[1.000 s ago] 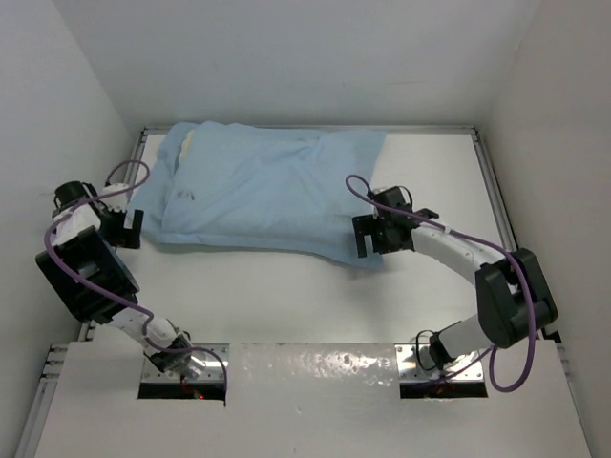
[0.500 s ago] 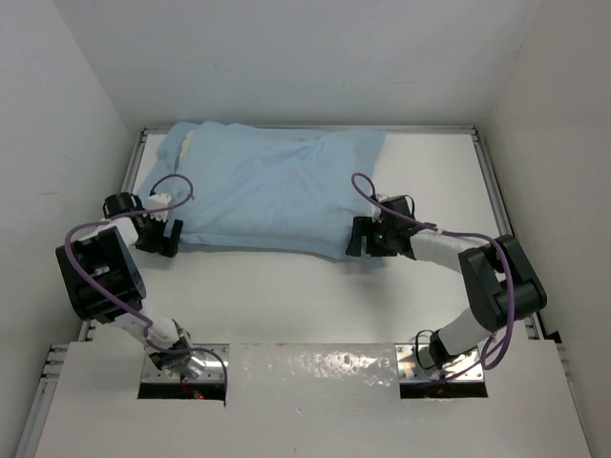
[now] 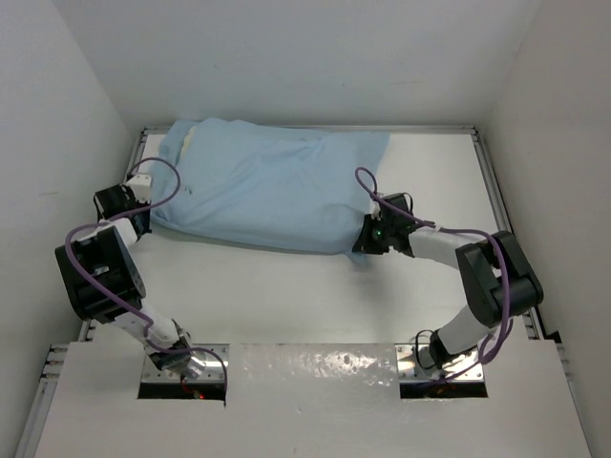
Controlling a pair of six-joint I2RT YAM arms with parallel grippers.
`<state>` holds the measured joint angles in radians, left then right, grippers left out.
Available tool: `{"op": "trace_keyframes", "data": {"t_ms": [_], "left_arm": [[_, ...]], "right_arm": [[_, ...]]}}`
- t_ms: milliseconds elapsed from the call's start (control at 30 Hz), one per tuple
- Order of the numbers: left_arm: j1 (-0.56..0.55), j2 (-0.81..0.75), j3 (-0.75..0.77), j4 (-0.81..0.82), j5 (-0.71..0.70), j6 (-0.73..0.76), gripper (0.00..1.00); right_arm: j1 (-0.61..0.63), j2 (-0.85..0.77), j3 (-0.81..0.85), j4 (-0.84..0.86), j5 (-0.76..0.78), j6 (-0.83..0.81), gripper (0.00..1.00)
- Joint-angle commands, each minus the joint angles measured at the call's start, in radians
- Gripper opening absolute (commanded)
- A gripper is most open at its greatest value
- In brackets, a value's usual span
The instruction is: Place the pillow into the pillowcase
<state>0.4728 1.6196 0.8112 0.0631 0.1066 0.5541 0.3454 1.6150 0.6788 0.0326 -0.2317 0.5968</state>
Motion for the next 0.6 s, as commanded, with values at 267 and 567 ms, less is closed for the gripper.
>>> {"op": "trace_keyframes", "data": {"t_ms": [267, 567], "left_arm": [[0.193, -0.063, 0.637, -0.514, 0.420, 0.132, 0.00], [0.187, -0.109, 0.795, -1.381, 0.725, 0.850, 0.67]], "right_arm": [[-0.048, -0.296, 0.419, -0.368, 0.198, -0.122, 0.00], [-0.321, -0.377, 0.372, -0.597, 0.302, -0.261, 0.71]]}}
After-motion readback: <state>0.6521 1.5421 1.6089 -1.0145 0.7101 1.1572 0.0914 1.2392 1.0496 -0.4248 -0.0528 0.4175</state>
